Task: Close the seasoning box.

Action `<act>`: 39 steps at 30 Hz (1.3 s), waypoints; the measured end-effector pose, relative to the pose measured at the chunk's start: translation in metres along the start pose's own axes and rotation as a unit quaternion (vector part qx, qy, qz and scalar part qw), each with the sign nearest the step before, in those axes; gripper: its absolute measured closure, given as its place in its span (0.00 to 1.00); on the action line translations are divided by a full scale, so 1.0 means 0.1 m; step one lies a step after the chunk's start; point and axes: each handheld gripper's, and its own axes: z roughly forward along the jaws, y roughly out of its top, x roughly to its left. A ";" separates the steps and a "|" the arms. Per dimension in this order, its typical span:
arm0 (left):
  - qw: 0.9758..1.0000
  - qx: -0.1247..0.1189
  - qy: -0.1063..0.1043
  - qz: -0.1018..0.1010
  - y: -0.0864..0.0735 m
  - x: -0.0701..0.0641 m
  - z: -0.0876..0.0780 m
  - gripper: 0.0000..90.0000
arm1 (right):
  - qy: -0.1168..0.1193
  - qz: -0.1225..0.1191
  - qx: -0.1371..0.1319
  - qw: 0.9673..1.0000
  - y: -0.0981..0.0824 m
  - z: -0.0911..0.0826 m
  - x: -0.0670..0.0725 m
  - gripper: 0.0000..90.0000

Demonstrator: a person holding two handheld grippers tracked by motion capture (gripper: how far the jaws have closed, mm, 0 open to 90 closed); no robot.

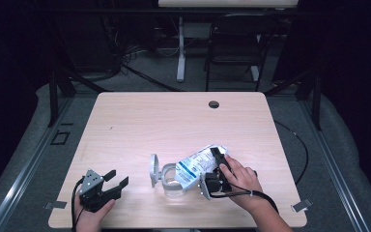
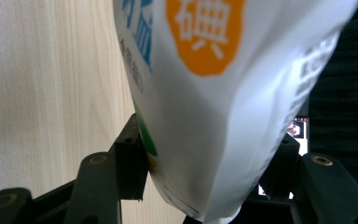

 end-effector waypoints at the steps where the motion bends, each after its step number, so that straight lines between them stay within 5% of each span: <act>1: 1.000 0.000 0.000 0.000 0.00 0.00 0.00 0.45 | -0.001 -0.005 0.004 1.000 0.00 -0.01 -0.01 0.50; 39: 1.000 0.000 -0.001 -0.001 -0.01 0.01 0.00 0.45 | -0.021 -0.068 -0.002 0.997 0.07 -0.01 -0.06 0.51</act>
